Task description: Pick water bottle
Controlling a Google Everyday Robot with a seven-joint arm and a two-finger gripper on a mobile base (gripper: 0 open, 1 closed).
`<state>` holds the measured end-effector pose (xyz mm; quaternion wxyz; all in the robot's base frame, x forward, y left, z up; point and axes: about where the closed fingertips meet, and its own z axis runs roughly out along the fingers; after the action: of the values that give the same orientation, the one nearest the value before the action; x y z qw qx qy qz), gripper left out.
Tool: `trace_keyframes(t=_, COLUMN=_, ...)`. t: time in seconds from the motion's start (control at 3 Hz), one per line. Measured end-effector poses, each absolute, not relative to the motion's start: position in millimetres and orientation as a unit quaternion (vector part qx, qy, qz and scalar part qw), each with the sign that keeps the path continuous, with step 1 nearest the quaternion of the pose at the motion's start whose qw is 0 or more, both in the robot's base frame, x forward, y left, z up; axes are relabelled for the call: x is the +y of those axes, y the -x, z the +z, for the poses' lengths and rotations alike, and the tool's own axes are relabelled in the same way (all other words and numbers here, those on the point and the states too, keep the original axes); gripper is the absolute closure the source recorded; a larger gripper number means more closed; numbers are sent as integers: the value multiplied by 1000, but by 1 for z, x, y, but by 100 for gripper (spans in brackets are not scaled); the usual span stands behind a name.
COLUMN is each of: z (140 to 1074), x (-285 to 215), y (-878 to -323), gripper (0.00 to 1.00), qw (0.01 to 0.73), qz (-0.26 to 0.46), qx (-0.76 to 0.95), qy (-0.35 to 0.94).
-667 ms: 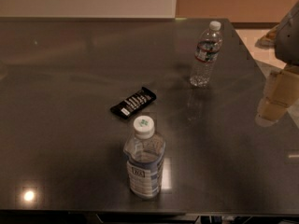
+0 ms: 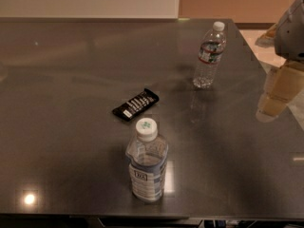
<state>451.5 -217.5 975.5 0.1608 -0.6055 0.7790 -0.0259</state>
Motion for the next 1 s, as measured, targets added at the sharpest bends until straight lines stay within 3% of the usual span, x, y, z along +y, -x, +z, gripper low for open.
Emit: trace_keyframes(t=1.0, z=951, x=-218, y=-516, gripper=0, qw=207, qz=18, qx=786, qy=582)
